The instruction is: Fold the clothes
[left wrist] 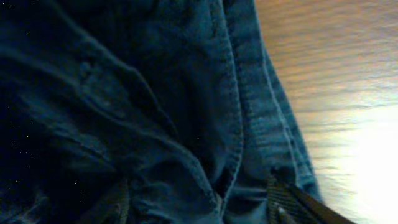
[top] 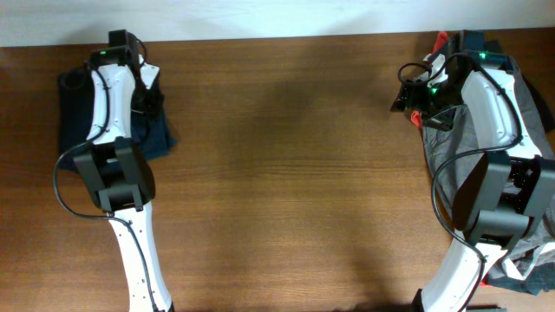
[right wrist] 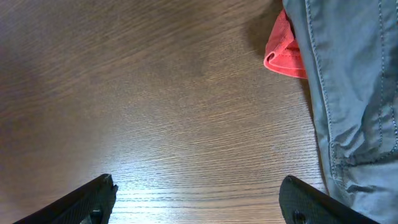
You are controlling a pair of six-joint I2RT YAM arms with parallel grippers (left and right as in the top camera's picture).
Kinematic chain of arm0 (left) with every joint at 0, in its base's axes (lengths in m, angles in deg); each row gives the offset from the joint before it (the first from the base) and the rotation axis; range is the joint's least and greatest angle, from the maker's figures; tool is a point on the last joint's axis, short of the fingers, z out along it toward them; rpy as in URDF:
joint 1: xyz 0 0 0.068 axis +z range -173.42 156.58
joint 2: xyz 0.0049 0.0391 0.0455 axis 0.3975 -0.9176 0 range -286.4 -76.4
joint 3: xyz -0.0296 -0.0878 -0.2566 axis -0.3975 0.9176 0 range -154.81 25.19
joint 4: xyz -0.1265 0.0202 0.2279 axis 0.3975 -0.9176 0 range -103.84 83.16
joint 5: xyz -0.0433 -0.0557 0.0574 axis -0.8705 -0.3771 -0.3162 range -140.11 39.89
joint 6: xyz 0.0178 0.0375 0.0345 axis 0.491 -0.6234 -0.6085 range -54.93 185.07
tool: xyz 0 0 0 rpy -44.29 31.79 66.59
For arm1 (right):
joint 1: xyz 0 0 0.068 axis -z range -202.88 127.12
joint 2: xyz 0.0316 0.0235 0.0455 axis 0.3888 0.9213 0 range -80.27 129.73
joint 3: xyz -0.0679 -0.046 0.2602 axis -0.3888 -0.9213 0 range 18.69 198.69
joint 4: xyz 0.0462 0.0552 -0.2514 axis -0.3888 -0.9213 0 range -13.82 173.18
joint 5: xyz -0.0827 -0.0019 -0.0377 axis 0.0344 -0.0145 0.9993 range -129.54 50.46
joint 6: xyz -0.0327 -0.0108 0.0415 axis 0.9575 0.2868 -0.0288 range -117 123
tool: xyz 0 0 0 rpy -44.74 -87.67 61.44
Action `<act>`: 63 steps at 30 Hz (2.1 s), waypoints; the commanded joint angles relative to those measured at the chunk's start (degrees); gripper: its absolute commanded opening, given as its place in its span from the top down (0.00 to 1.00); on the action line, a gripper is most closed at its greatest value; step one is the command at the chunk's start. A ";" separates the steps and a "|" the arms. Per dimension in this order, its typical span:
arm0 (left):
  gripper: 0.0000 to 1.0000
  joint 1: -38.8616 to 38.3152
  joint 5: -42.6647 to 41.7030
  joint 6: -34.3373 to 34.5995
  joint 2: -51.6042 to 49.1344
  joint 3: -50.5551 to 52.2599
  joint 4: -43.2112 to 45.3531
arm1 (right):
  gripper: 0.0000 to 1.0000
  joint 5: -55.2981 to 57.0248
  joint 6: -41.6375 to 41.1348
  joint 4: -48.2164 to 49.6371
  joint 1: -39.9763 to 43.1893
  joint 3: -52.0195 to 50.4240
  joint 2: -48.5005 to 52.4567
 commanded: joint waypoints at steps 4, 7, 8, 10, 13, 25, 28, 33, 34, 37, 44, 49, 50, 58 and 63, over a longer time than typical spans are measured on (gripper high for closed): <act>0.31 -0.26 -3.32 5.77 4.26 -0.87 -1.81 | 0.12 -0.33 0.35 -0.26 -0.26 0.96 -1.40; 0.31 -0.26 -3.32 5.84 5.84 -1.03 -2.12 | 0.12 -0.33 0.37 -0.42 -0.26 0.96 -1.40; 0.30 -0.28 -3.32 5.86 6.58 -1.20 -2.40 | 0.12 -0.33 0.35 -0.44 -0.26 0.96 -1.40; 0.27 -0.28 -3.39 6.95 8.28 -1.53 -2.75 | 0.11 -0.33 0.35 -0.42 -0.26 0.96 -1.40; 0.25 -0.28 -5.53 7.78 11.56 -1.60 -3.34 | 0.12 -0.33 0.37 -0.42 -0.26 0.96 -1.40; 0.99 2.03 -8.66 18.49 12.35 -1.53 -1.86 | 0.11 -0.28 1.92 -2.25 -0.24 0.96 -1.40; 0.99 3.23 -8.66 18.47 11.13 -1.53 1.20 | 0.11 -0.31 1.90 -2.36 -0.26 0.96 -1.40; 0.99 3.65 -4.31 18.43 8.37 -1.53 5.73 | 0.11 -0.31 1.90 -2.40 -0.26 0.96 -1.40; 0.99 3.65 -3.13 18.40 7.98 -1.53 6.58 | 0.12 -0.31 1.90 -2.51 -0.26 0.96 -1.40; 0.99 3.76 -0.55 17.94 5.84 -1.53 10.49 | 0.11 -0.31 1.92 -2.80 -0.26 0.96 -1.40; 0.99 3.91 -0.09 17.97 0.42 -1.53 18.12 | 0.12 -0.28 2.10 -2.82 -0.26 0.96 -1.40; 0.99 3.21 -3.28 15.78 -3.85 -1.53 19.96 | 0.12 -0.31 2.08 -2.80 -0.26 0.96 -1.40; 0.99 2.95 -3.34 15.76 -4.72 -1.53 19.96 | 0.11 -0.31 2.08 -2.80 -0.26 0.96 -1.40; 0.99 0.39 -3.69 11.21 -10.69 -1.53 19.87 | 0.11 -0.31 2.08 -2.99 -0.26 0.96 -1.40; 0.99 0.50 -3.69 10.60 -9.40 -3.50 18.08 | 0.11 -0.31 2.10 -3.02 -0.26 0.96 -1.40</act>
